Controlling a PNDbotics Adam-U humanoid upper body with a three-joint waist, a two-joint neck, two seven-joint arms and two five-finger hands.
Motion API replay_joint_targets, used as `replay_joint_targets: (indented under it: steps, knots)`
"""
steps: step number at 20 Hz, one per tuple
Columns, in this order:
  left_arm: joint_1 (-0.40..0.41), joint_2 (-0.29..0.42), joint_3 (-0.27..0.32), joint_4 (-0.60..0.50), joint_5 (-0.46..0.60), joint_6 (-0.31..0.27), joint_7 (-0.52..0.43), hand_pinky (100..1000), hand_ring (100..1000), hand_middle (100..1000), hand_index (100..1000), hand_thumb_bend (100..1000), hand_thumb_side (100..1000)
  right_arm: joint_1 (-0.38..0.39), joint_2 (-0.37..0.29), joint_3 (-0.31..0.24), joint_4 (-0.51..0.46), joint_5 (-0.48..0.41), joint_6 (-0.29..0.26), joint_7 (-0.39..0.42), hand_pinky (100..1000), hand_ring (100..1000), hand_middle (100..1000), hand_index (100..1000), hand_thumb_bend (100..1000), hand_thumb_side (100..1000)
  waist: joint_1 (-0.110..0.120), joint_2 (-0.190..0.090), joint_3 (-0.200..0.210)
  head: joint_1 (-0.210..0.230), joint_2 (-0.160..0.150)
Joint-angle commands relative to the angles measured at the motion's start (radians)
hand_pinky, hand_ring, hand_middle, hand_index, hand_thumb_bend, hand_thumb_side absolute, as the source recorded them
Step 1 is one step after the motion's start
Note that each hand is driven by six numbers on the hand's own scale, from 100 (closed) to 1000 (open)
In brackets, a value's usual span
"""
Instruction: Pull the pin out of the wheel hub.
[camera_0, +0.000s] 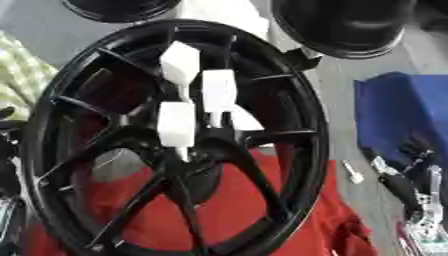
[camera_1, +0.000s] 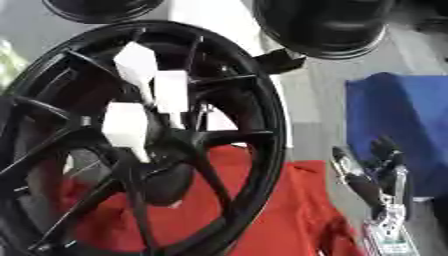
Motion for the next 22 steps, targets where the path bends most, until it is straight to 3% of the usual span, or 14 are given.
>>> replay_joint_targets:
  steps: [1,8,13,16,20,22]
  knots:
    - [-0.010,0.006,0.002,-0.022,-0.005,0.000,-0.002,647,509,477,710,168,968,-0.004,-0.032,0.000,-0.006,-0.009,-0.002,0.004,673,831,743,850,672,196,0.002,-0.026,-0.001,0.009,0.000]
    - [-0.009,0.006,0.003,-0.022,-0.005,0.000,-0.001,647,510,478,710,169,970,-0.009,-0.037,0.000,-0.008,-0.008,0.002,0.012,674,832,744,850,669,194,0.000,-0.024,0.004,0.002,-0.016]
    - [-0.008,0.017,0.006,-0.020,-0.001,0.000,0.003,647,511,478,710,168,971,0.005,-0.076,0.005,-0.094,0.029,0.070,0.081,680,835,746,845,674,209,-0.007,-0.025,0.001,0.001,-0.021]
    - [-0.002,0.033,0.006,-0.016,-0.003,0.001,0.003,647,511,478,710,166,972,0.064,-0.169,0.009,-0.252,0.071,0.119,0.159,698,840,749,845,675,211,-0.016,-0.029,-0.010,0.003,-0.020]
    - [0.004,0.048,0.009,-0.013,-0.007,0.000,0.005,647,511,478,710,164,972,0.154,-0.351,0.018,-0.501,0.141,0.185,0.284,725,835,747,837,674,221,-0.027,-0.034,-0.020,0.014,-0.015]
    - [0.008,0.055,0.009,-0.012,-0.009,0.000,0.006,646,511,478,710,163,972,0.160,-0.436,0.015,-0.538,0.150,0.173,0.330,731,834,747,834,673,221,-0.032,-0.037,-0.024,0.019,-0.011]
